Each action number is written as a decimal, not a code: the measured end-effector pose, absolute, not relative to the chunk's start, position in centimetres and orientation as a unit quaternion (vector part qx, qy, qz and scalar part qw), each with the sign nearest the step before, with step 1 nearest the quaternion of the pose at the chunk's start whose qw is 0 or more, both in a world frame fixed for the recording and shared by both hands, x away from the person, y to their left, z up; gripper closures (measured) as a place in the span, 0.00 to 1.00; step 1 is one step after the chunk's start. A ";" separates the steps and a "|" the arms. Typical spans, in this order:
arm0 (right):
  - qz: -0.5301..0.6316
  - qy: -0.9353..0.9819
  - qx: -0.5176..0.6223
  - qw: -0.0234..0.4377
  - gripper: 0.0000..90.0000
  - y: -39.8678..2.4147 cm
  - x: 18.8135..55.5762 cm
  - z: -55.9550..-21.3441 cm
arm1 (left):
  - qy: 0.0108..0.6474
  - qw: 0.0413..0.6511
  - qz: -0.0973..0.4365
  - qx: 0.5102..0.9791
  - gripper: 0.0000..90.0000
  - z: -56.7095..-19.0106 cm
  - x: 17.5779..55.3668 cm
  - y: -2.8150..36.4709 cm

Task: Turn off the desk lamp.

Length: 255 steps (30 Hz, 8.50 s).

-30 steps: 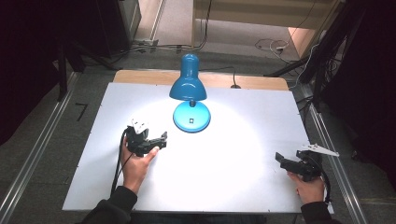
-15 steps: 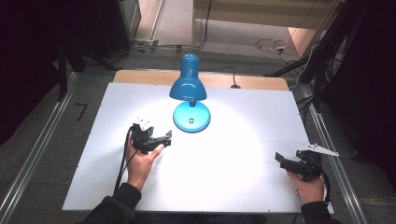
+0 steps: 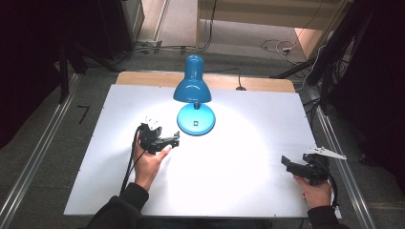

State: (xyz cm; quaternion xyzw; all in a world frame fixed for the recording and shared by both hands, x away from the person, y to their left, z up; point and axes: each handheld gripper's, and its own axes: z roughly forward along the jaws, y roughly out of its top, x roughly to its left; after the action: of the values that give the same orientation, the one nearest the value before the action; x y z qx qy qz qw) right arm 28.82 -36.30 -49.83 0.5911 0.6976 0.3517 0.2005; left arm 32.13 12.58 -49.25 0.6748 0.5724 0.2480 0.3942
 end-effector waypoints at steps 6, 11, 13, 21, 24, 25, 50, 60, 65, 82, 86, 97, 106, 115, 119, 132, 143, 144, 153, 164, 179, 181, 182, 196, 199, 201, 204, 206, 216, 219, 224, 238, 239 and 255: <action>0.352 0.697 0.592 0.200 0.07 -36.3 28.8 -49.8 | 0.571 0.393 0.247 0.677 0.15 -49.3 32.5 12.1; 0.353 0.697 0.591 0.200 0.07 -36.3 28.8 -49.8 | 0.570 0.392 0.250 0.677 0.16 -49.3 33.0 11.7; 0.353 0.697 0.591 0.200 0.07 -36.3 28.8 -49.8 | 0.570 0.393 0.249 0.677 0.16 -49.3 33.1 11.6; 0.353 0.697 0.591 0.199 0.07 -36.3 28.9 -49.8 | 0.569 0.394 0.248 0.678 0.16 -49.4 33.6 11.0; 0.353 0.697 0.591 0.199 0.07 -36.3 28.9 -49.8 | 0.567 0.392 0.246 0.681 0.16 -49.4 33.8 10.7; 0.354 0.697 0.591 0.200 0.07 -36.3 28.9 -49.8 | 0.566 0.392 0.246 0.683 0.16 -49.4 33.9 10.7; 0.352 0.698 0.591 0.198 0.07 -36.3 28.9 -49.9 | 0.558 0.397 0.256 0.683 0.26 -49.4 35.1 9.2; 0.353 0.698 0.591 0.198 0.07 -36.4 28.9 -49.9 | 0.549 0.404 0.266 0.682 0.43 -49.6 35.6 8.6; 0.352 0.699 0.590 0.198 0.07 -36.3 29.0 -49.9 | 0.534 0.414 0.258 0.691 0.65 -49.6 35.9 8.2; 0.354 0.698 0.590 0.198 0.07 -36.5 29.0 -49.9 | 0.508 0.424 0.246 0.708 1.00 -49.7 36.6 6.5; 0.355 0.698 0.590 0.198 0.07 -36.5 29.0 -49.9 | 0.509 0.425 0.245 0.707 1.00 -49.8 36.8 6.3; 0.354 0.698 0.591 0.197 0.07 -36.5 29.0 -49.9 | 0.513 0.418 0.246 0.708 1.00 -50.1 37.3 5.9; 0.355 0.698 0.590 0.197 0.07 -36.4 28.9 -49.9 | 0.508 0.407 0.256 0.714 1.00 -50.1 37.6 5.8; 0.356 0.698 0.589 0.198 0.07 -36.3 29.0 -49.9 | 0.510 0.405 0.256 0.714 1.00 -50.0 37.9 5.8; 0.355 0.700 0.587 0.198 0.07 -36.2 29.1 -49.9 | 0.512 0.405 0.256 0.713 1.00 -50.0 37.9 5.8; 0.356 0.700 0.587 0.197 0.07 -36.3 29.1 -49.9 | 0.503 0.409 0.254 0.718 1.00 -49.9 37.6 5.2; 0.354 0.699 0.589 0.197 0.07 -36.2 29.0 -49.8 | 0.492 0.410 0.255 0.724 1.00 -50.0 37.6 4.5; 0.354 0.699 0.589 0.197 0.07 -36.2 29.0 -49.9 | 0.489 0.412 0.253 0.726 1.00 -50.3 37.8 4.1; 0.355 0.696 0.593 0.194 0.07 -36.6 29.0 -50.0 | 0.493 0.434 0.254 0.710 1.00 -49.6 37.7 4.5; 0.355 0.699 0.589 0.195 0.07 -36.3 29.1 -50.0 | 0.504 0.422 0.252 0.710 1.00 -49.6 37.6 5.3; 0.354 0.700 0.588 0.196 0.07 -36.3 29.0 -49.9 | 0.507 0.412 0.260 0.711 1.00 -50.2 38.0 5.4; 0.354 0.700 0.588 0.196 0.07 -36.3 29.0 -49.9 | 0.514 0.421 0.248 0.705 1.00 -50.2 38.1 5.5; 0.355 0.700 0.588 0.196 0.07 -36.3 29.0 -49.9 | 0.513 0.421 0.249 0.705 1.00 -50.2 38.2 5.4; 0.355 0.699 0.589 0.197 0.07 -36.4 29.0 -49.9 | 0.539 0.439 0.238 0.679 0.91 -48.8 36.7 11.2; 0.353 0.699 0.590 0.197 0.07 -36.3 29.0 -49.9 | 0.549 0.442 0.227 0.672 0.77 -49.1 35.6 13.0; 0.351 0.700 0.589 0.198 0.07 -36.2 29.0 -49.9 | 0.555 0.441 0.230 0.667 0.67 -49.2 35.0 13.8; 0.352 0.700 0.589 0.198 0.07 -36.2 29.0 -49.9 | 0.558 0.447 0.227 0.661 0.55 -48.8 34.4 14.5; 0.354 0.699 0.589 0.198 0.07 -36.2 29.0 -49.8 | 0.558 0.444 0.233 0.662 0.48 -48.7 34.0 14.8; 0.355 0.699 0.589 0.196 0.07 -36.3 28.9 -49.9 | 0.569 0.420 0.235 0.667 0.28 -48.9 32.4 16.5; 0.354 0.699 0.589 0.196 0.07 -36.3 28.9 -49.9 | 0.572 0.418 0.237 0.665 0.26 -49.0 31.9 17.0; 0.354 0.700 0.589 0.196 0.07 -36.3 29.0 -49.9 | 0.574 0.414 0.245 0.662 0.24 -48.9 31.2 17.7; 0.353 0.700 0.589 0.196 0.07 -36.3 28.9 -49.9 | 0.579 0.412 0.249 0.658 0.23 -49.0 29.6 18.9; 0.353 0.700 0.589 0.196 0.07 -36.3 28.9 -49.9 | 0.579 0.412 0.249 0.658 0.23 -49.0 29.5 19.0; 0.351 0.700 0.590 0.196 0.07 -36.3 28.9 -50.0 | 0.587 0.412 0.249 0.651 0.22 -48.8 28.2 20.3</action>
State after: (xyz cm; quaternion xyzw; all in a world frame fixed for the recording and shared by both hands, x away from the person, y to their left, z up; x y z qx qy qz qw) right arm 28.91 -36.28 -49.96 0.5899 0.7000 0.3514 0.1962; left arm 28.17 20.28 -48.78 0.6507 0.5874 0.2489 0.4118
